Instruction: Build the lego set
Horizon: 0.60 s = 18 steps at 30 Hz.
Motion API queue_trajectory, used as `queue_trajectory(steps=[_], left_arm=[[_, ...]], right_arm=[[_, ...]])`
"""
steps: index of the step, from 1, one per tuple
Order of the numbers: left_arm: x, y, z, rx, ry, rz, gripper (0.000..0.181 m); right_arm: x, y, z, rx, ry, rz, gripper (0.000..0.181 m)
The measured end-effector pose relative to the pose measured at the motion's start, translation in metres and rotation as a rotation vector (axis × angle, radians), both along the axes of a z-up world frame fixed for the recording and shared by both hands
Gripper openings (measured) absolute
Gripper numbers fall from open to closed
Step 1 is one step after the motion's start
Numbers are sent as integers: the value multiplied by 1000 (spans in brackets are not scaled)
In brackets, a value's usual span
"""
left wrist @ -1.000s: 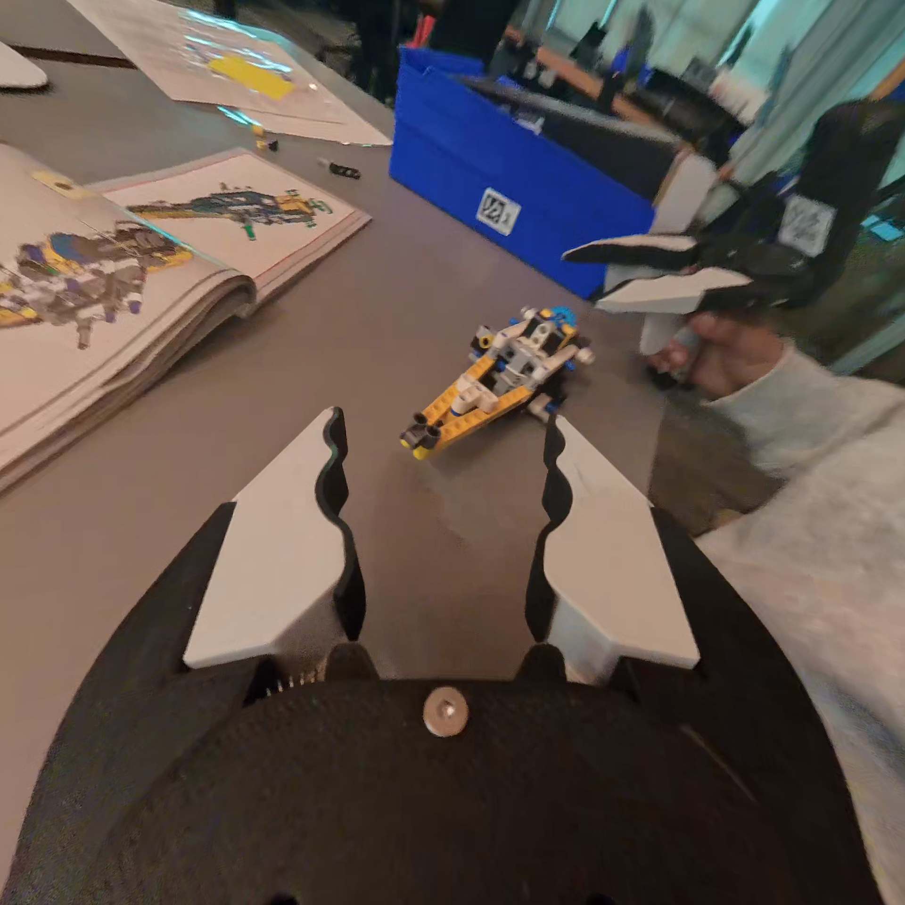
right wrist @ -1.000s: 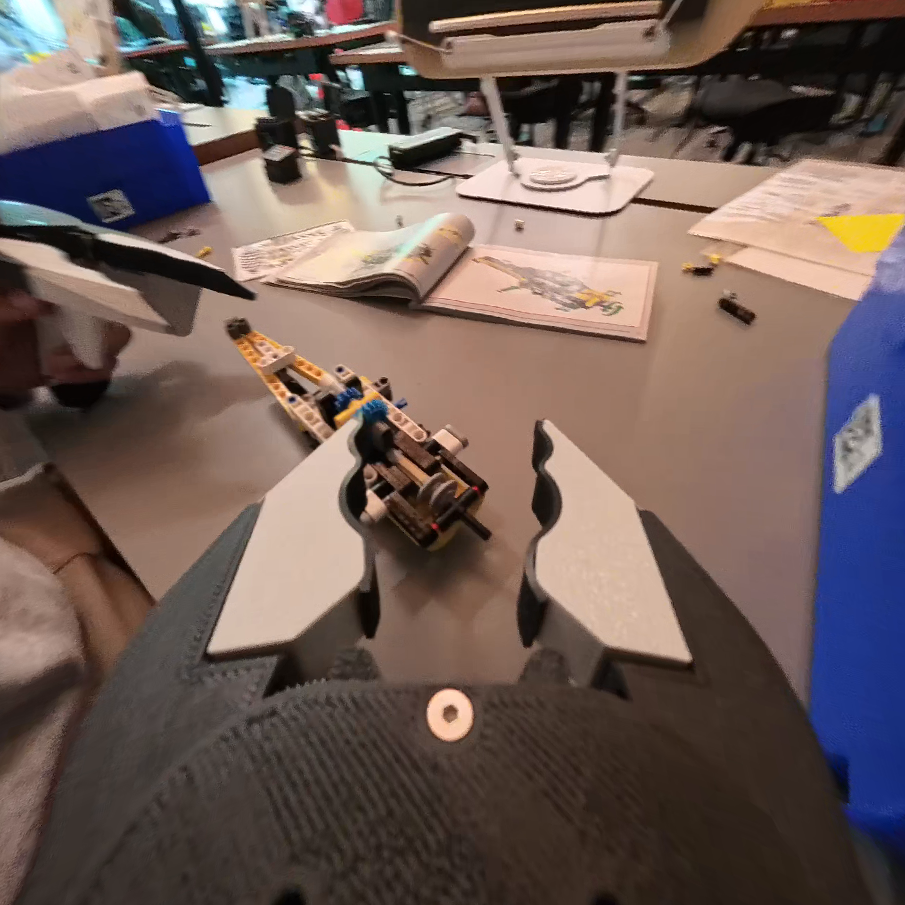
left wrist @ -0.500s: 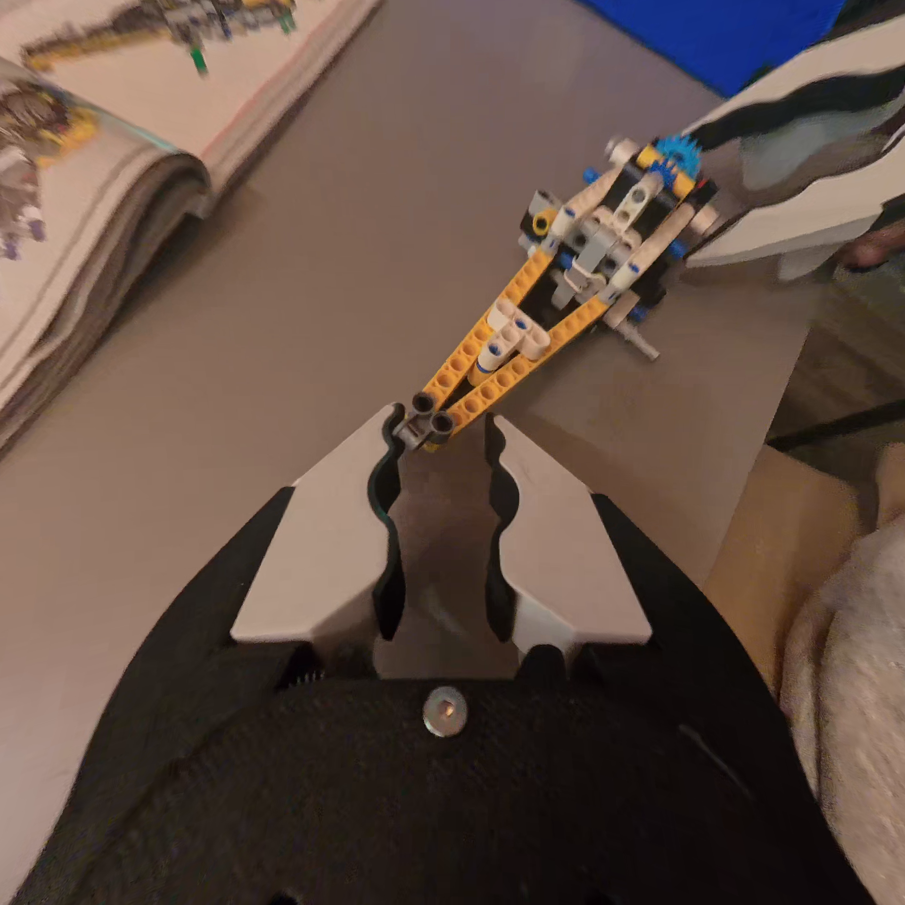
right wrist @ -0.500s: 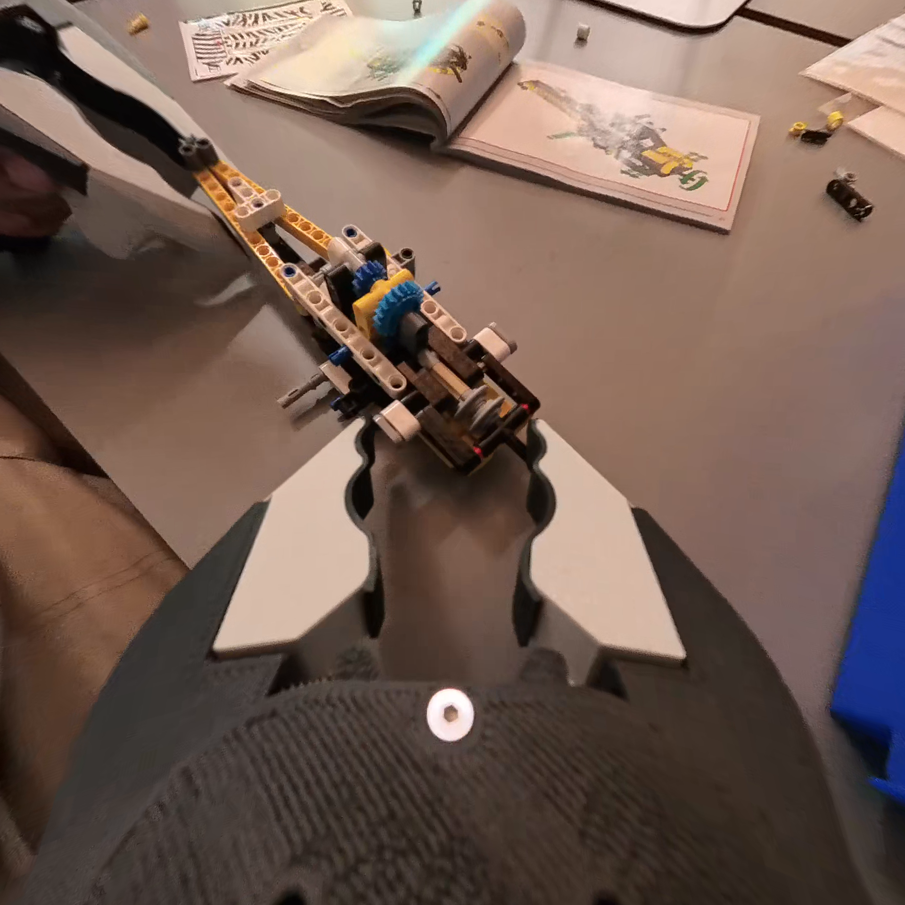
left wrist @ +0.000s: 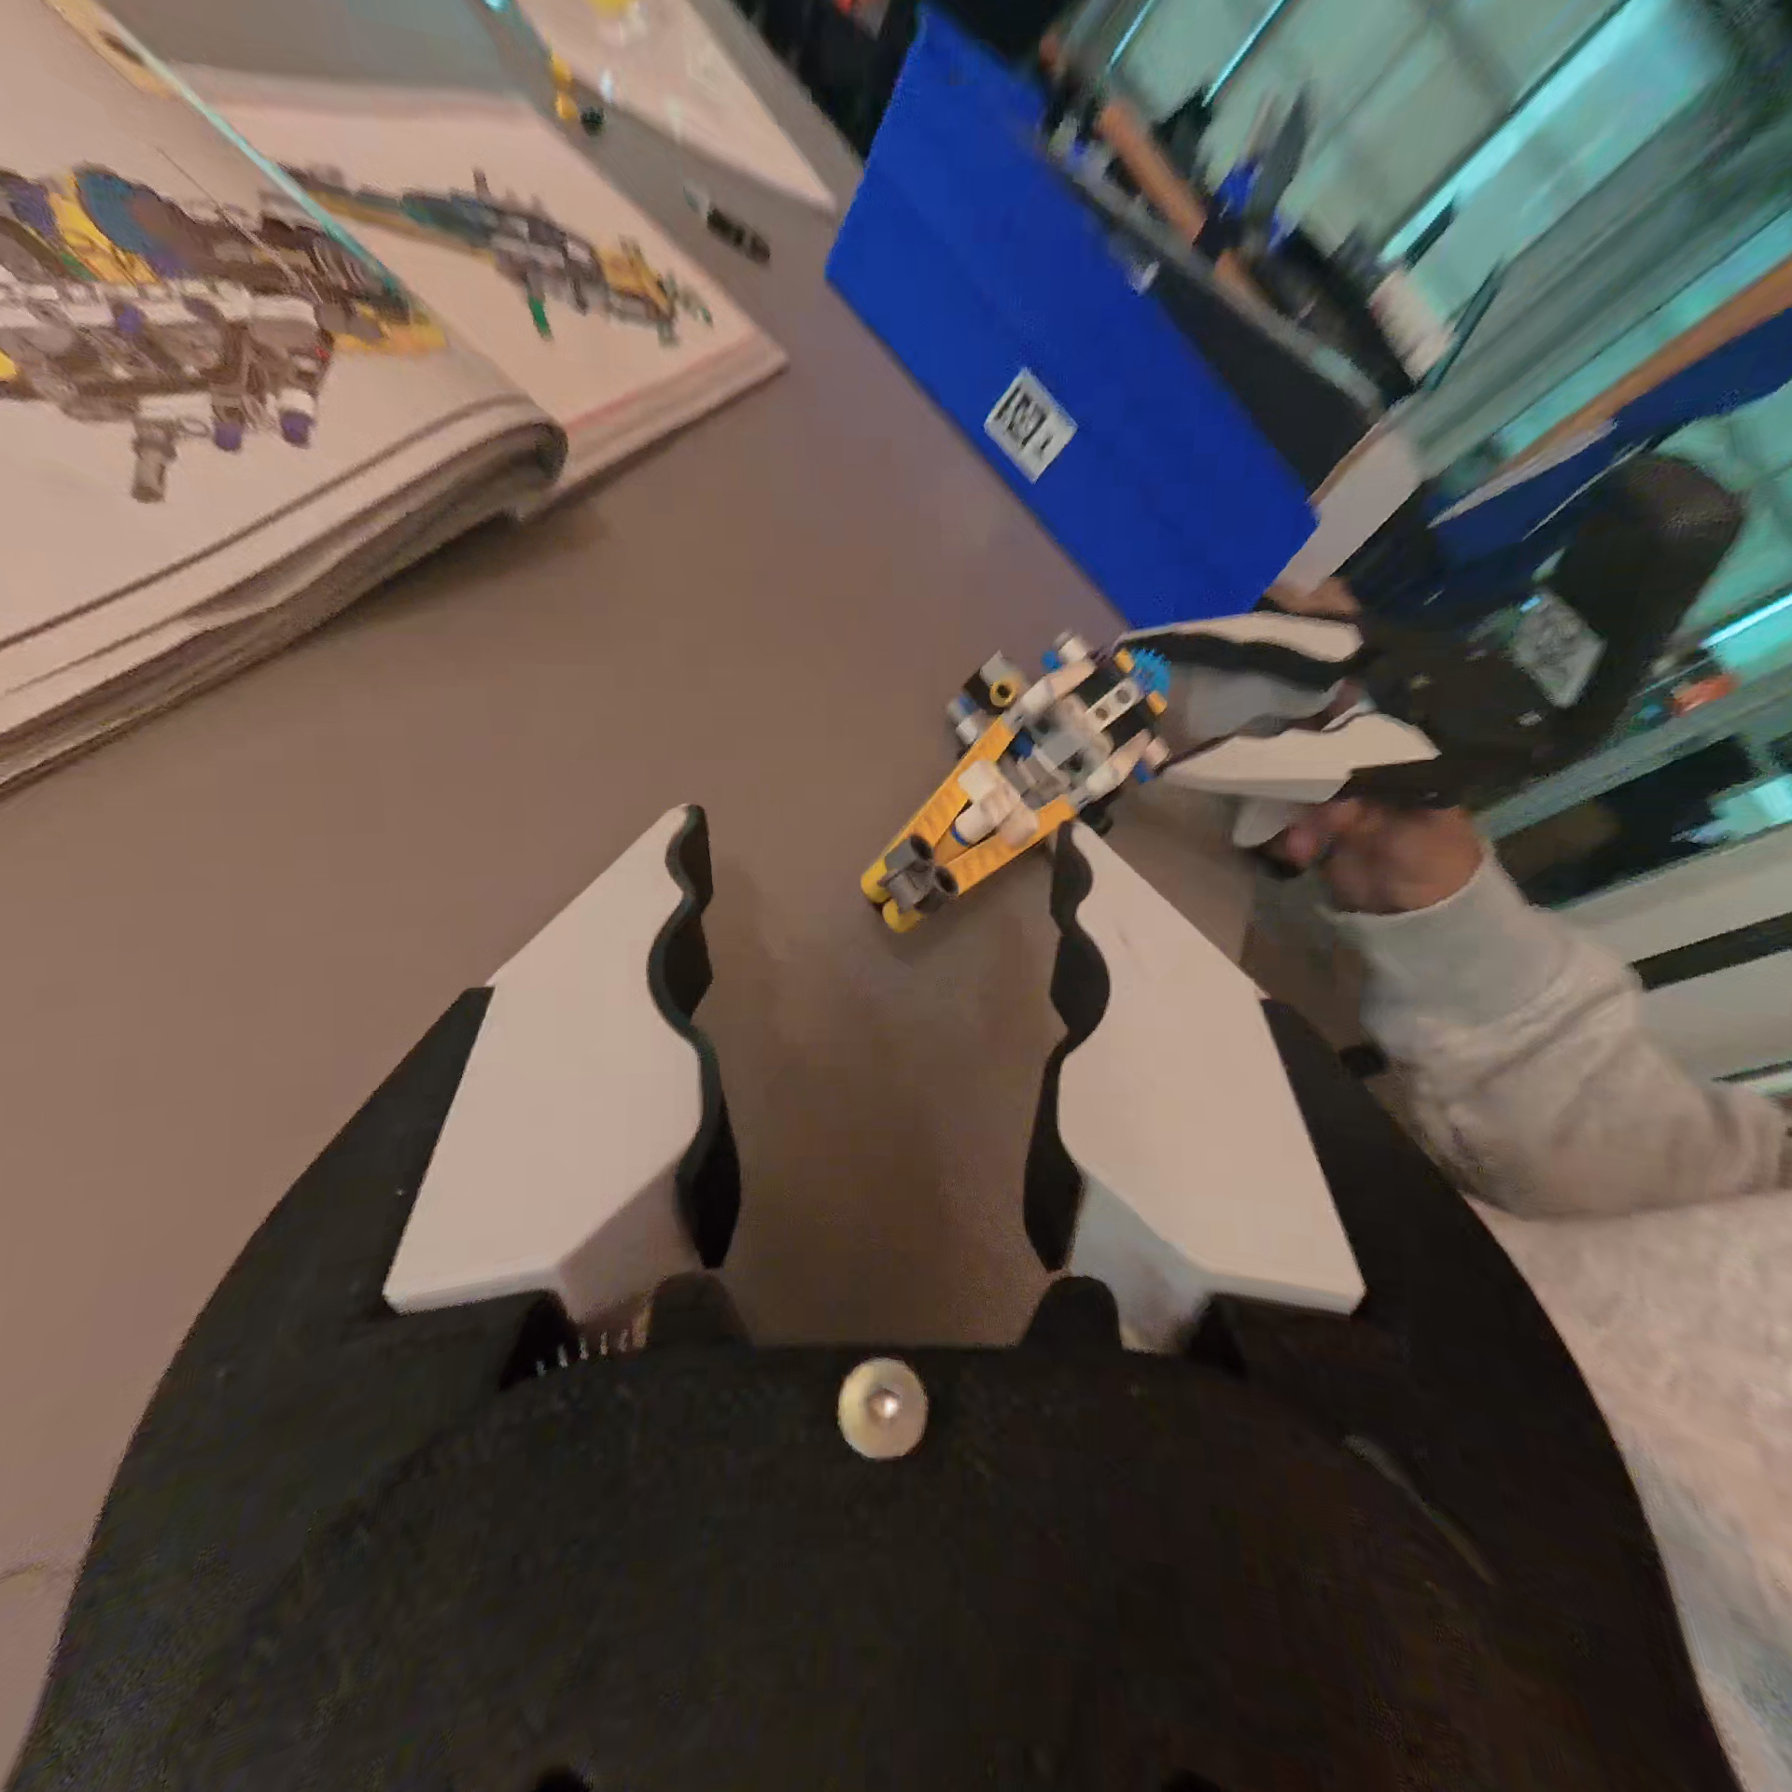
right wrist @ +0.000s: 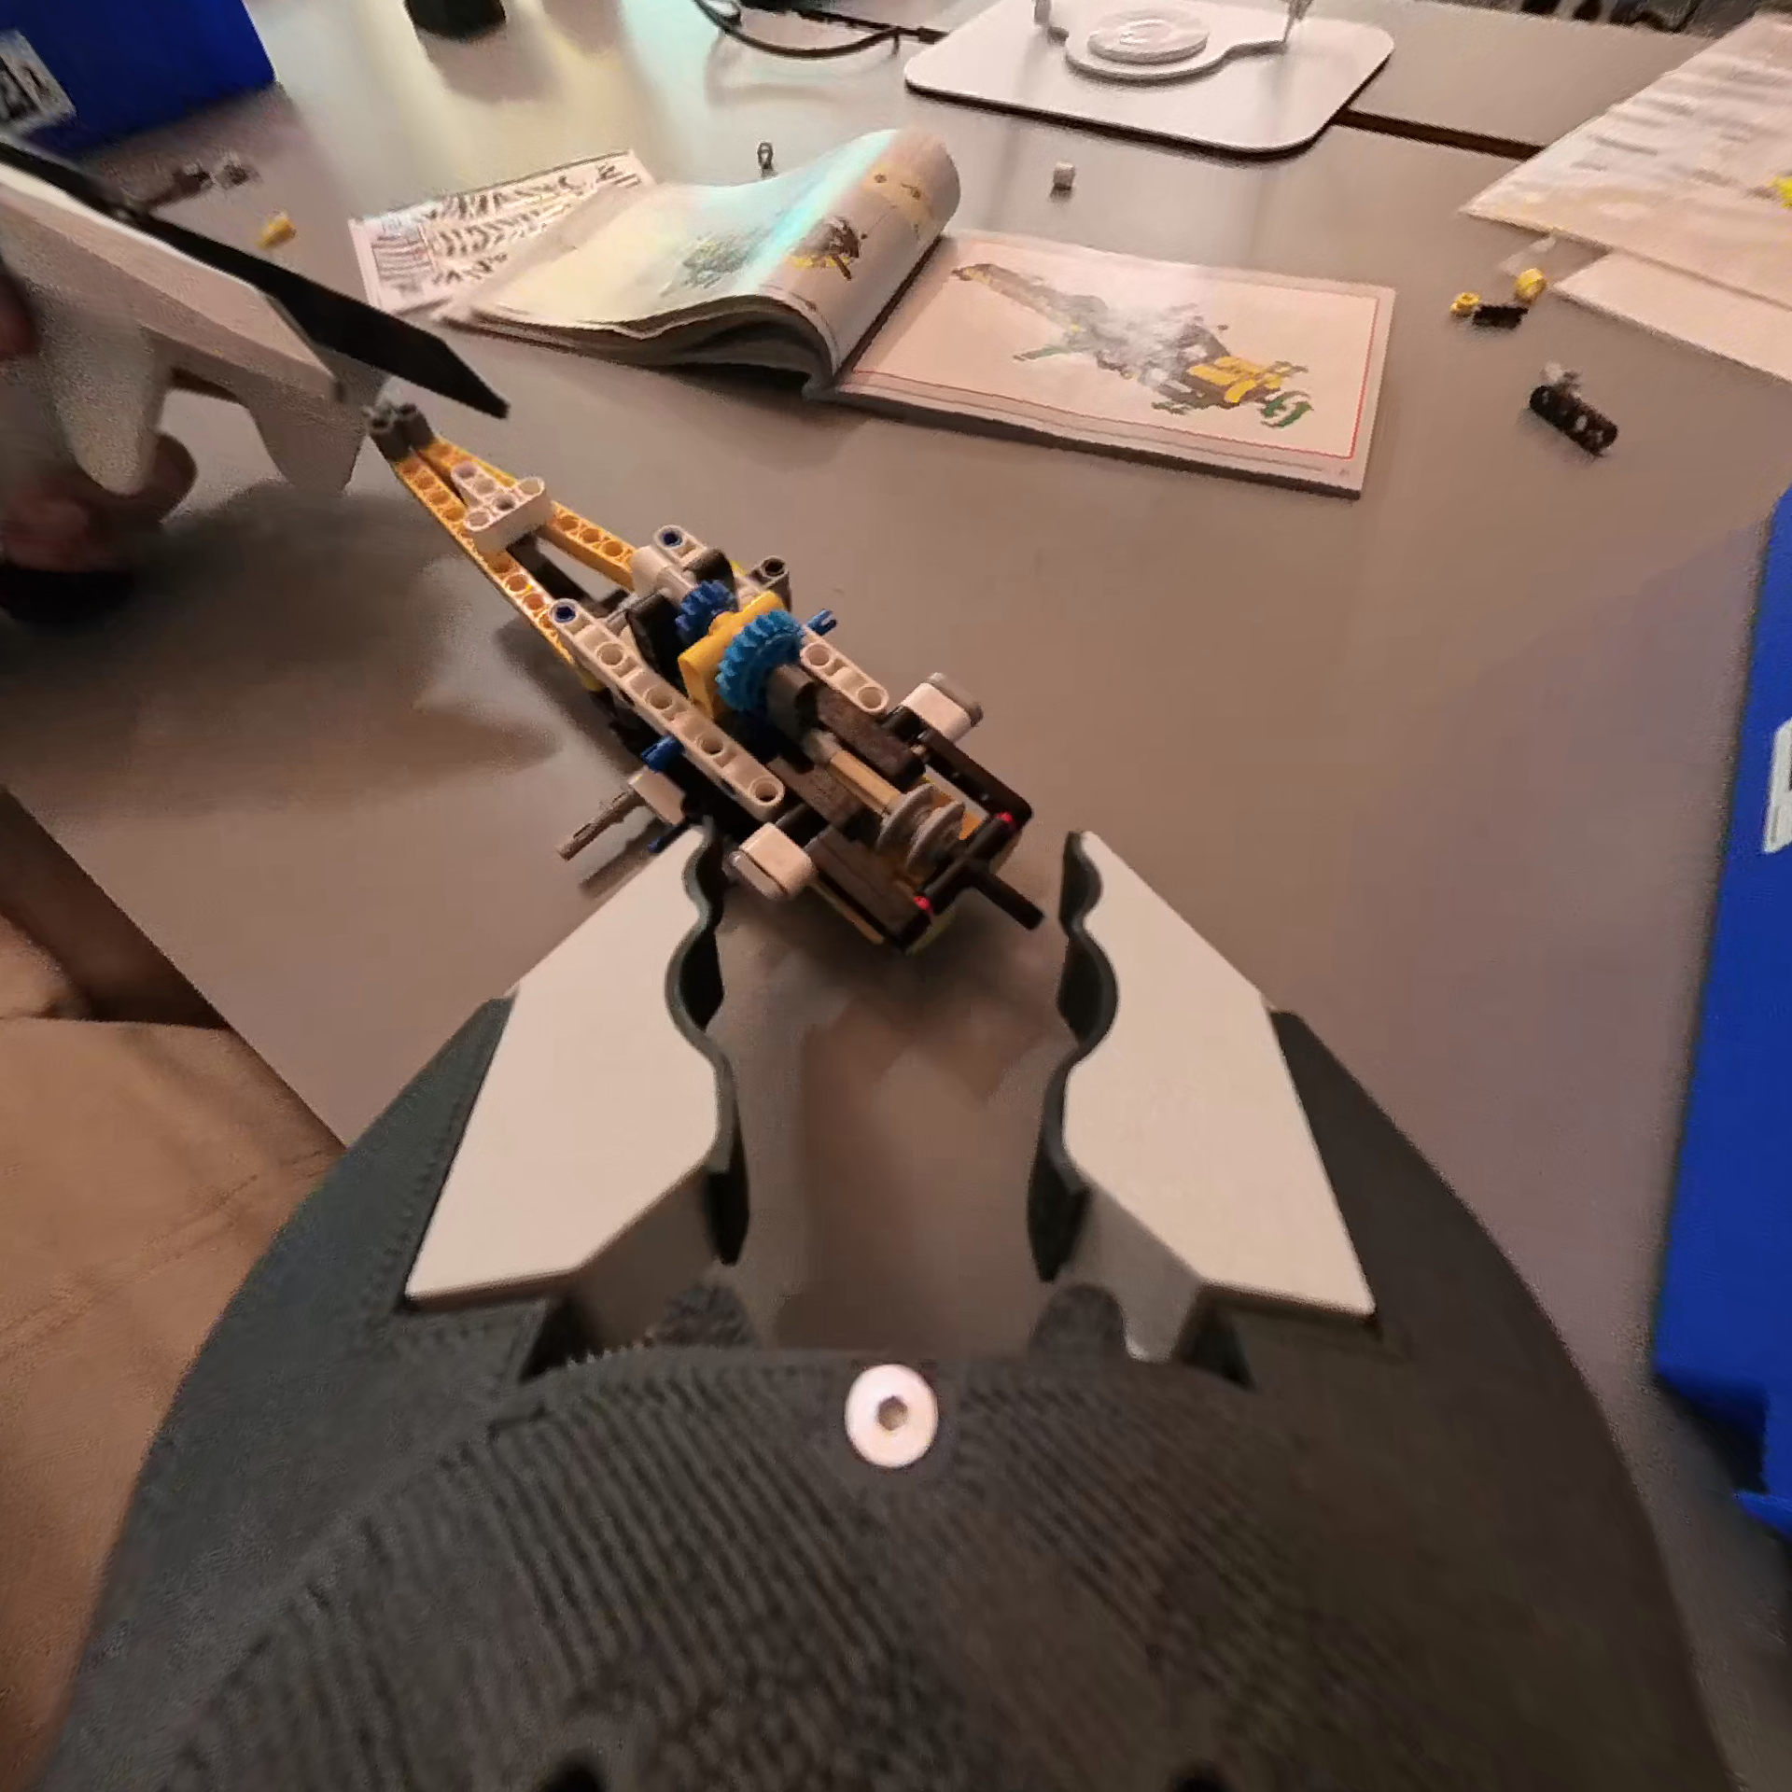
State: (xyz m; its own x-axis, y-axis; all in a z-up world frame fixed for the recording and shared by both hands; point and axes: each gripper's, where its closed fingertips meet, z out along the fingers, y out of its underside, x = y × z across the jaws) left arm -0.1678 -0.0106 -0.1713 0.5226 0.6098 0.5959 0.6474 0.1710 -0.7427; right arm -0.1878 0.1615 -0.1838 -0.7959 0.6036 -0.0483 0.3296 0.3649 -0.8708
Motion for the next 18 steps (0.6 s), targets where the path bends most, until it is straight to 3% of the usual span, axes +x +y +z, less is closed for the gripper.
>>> queue_trajectory(steps=[1, 9, 14, 18], left_arm=[[0, -2, 7, 42, 26, 3, 72], [2, 2, 27, 41, 192, 23, 75], [-1, -30, 56, -106, 453, 233, 104], [0, -62, 80, -304, 655, 404, 107]], right_arm=[[-1, 1, 0, -15, -21, -6, 70], [5, 4, -11, 2, -99, 14, 78], [3, 6, -2, -62, -96, 19, 77], [4, 7, -3, -41, -77, 29, 76]])
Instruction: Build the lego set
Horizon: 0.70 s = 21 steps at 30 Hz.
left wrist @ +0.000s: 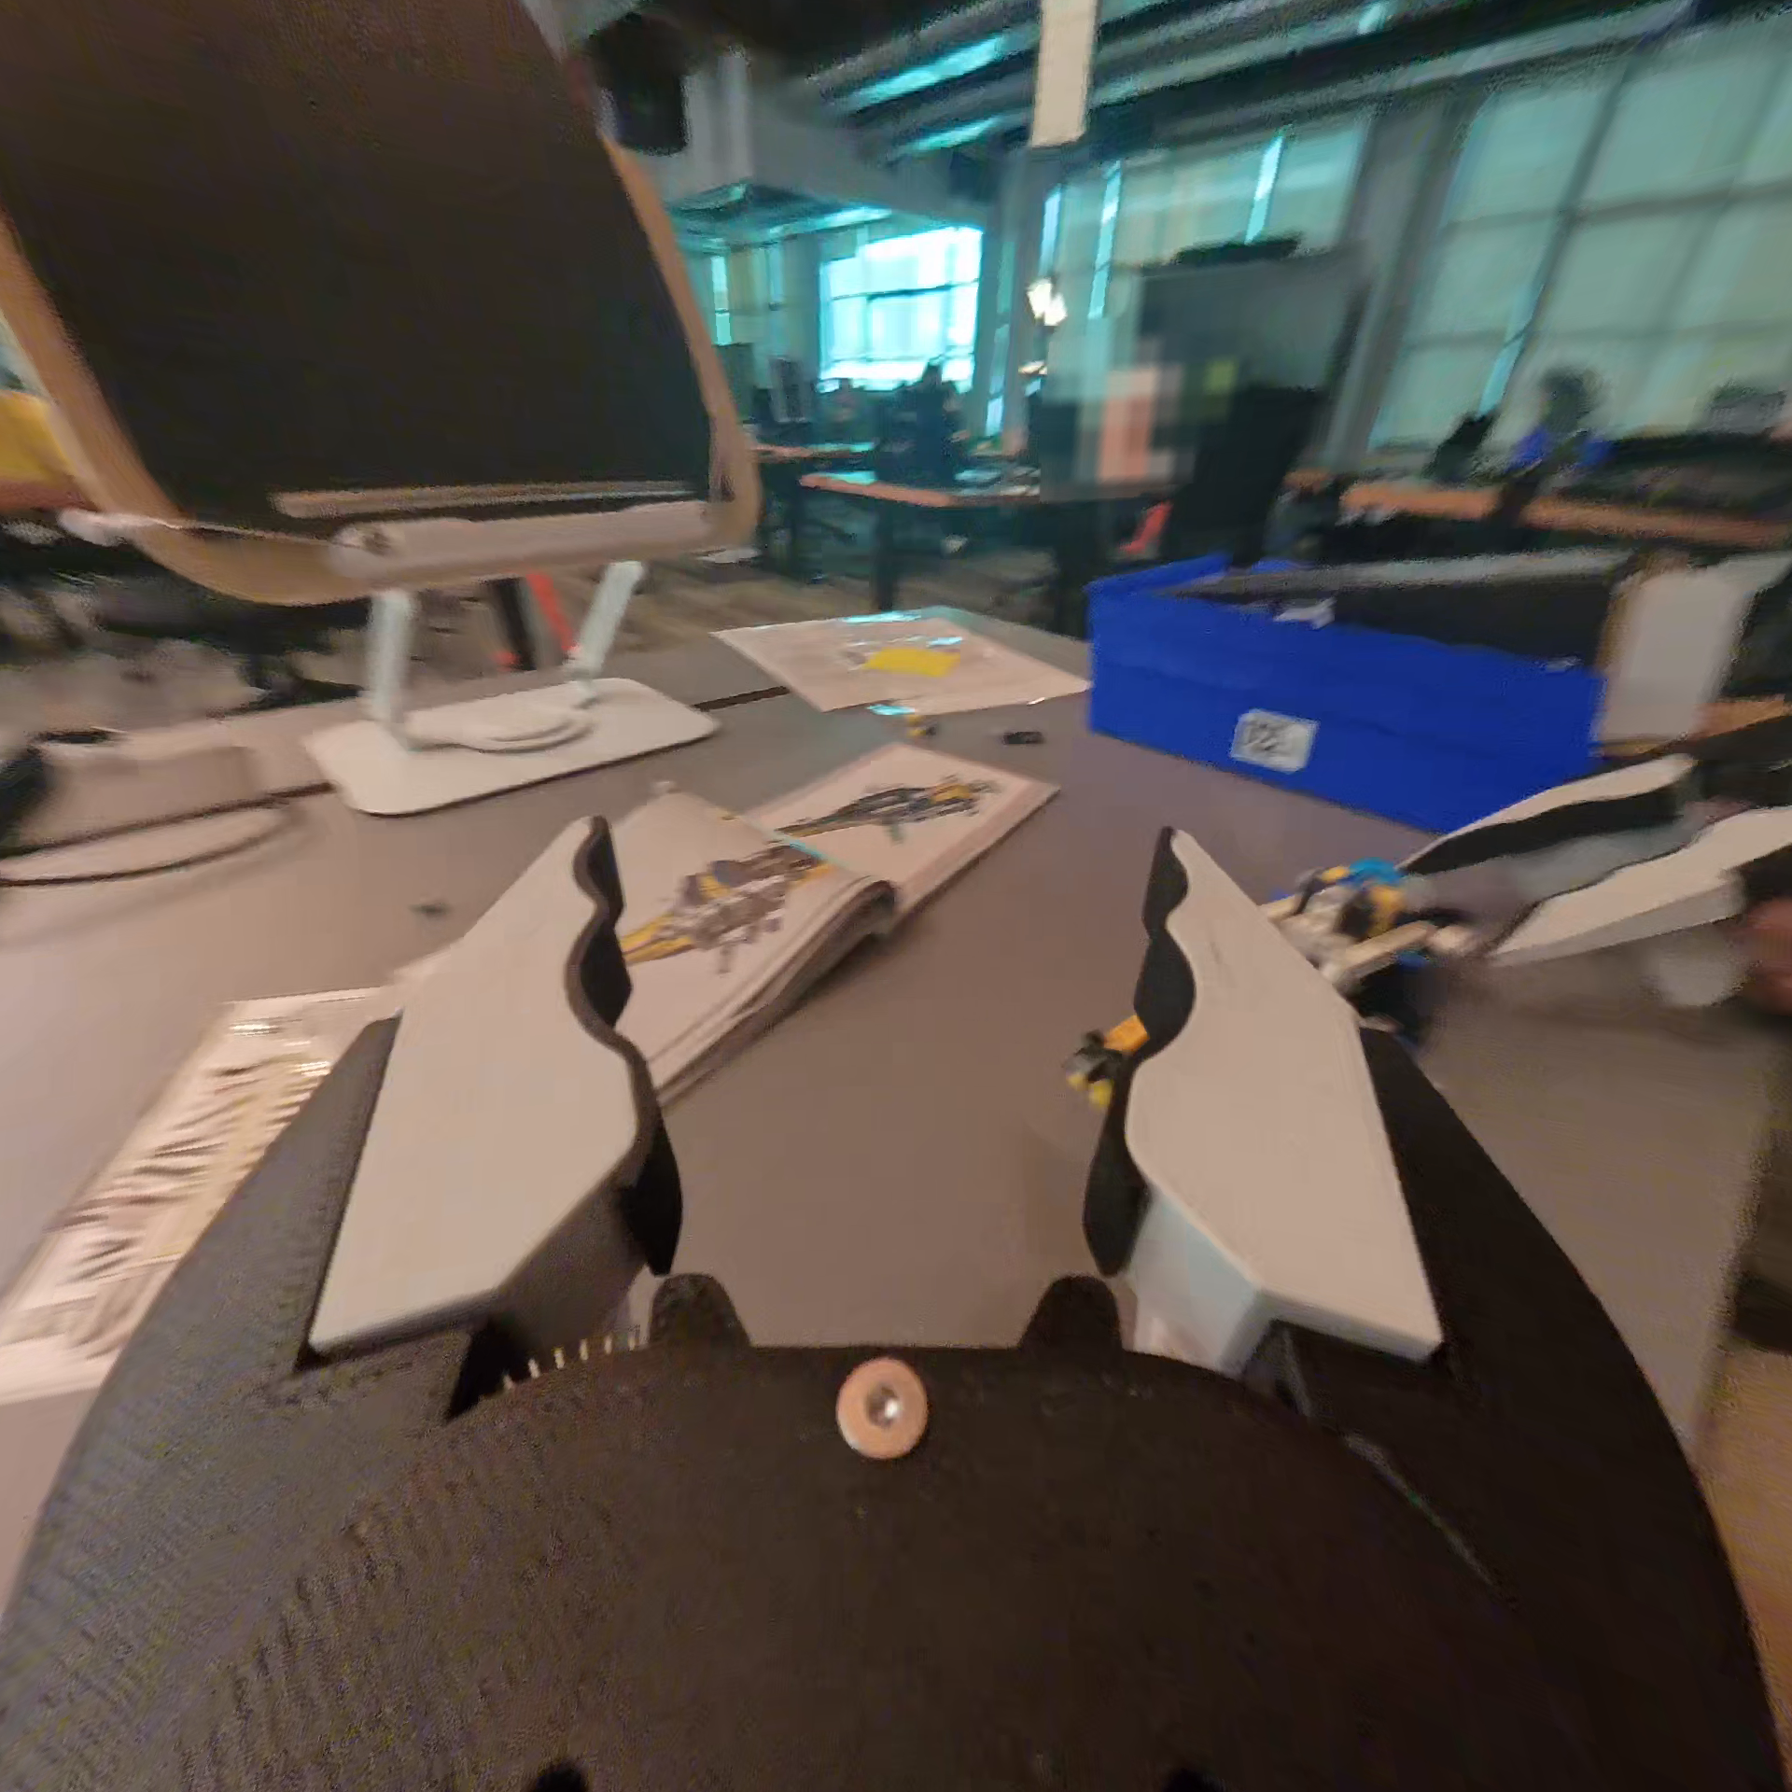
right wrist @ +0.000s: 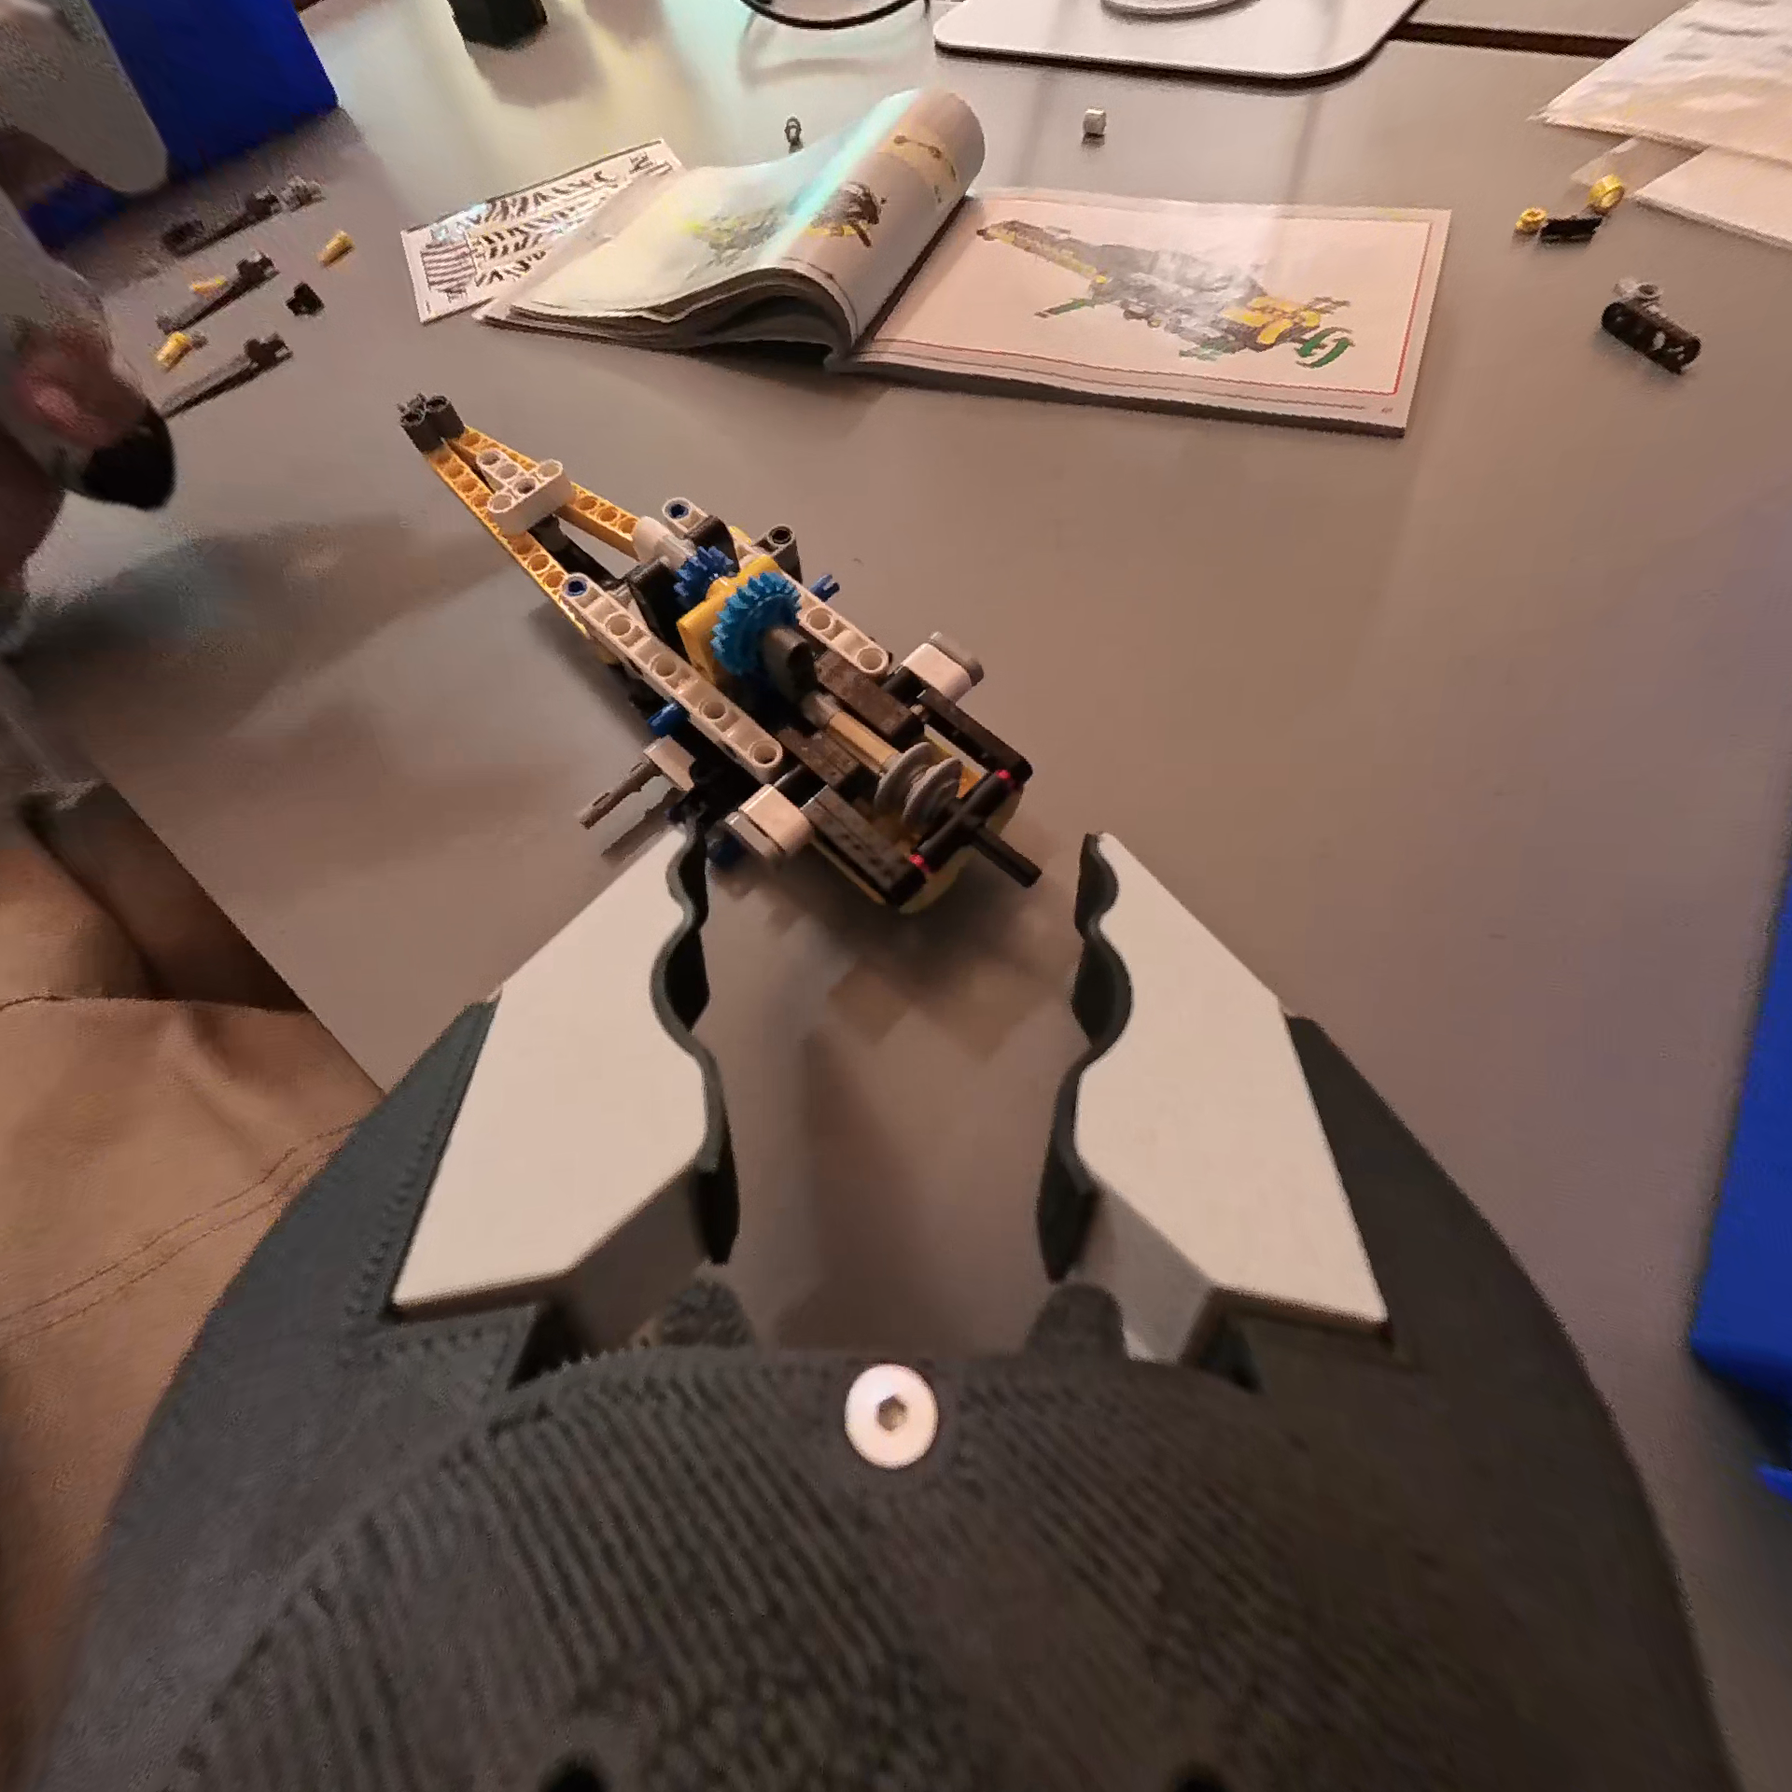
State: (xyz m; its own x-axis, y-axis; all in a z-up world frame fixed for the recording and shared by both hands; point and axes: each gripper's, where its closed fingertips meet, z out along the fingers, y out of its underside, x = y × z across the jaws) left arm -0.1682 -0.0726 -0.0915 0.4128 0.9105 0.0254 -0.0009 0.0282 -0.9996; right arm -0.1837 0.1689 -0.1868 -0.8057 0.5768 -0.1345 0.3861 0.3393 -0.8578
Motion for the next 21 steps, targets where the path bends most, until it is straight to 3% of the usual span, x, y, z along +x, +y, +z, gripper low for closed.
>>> queue_trajectory(steps=[2, 4, 7, 11, 16, 21], left_arm=[[-1, -8, -4, -103, -2, 57, 85], [-2, -12, -7, -104, -9, 77, 74], [-6, -10, -18, 0, -79, 21, 73], [-12, -6, -34, -65, -135, -5, 77], [-3, 16, -34, -76, -127, -126, 62], [-3, 22, -35, -68, -140, -138, 48]], right_arm=[[1, -1, -1, 19, 16, 2, 76], [1, -1, -2, 35, 25, 2, 75], [0, -2, -6, 60, 17, 3, 75], [0, -2, -8, 71, 19, -1, 75], [1, -3, -9, 65, 6, 6, 76], [3, -5, -21, 116, -45, 21, 72]])
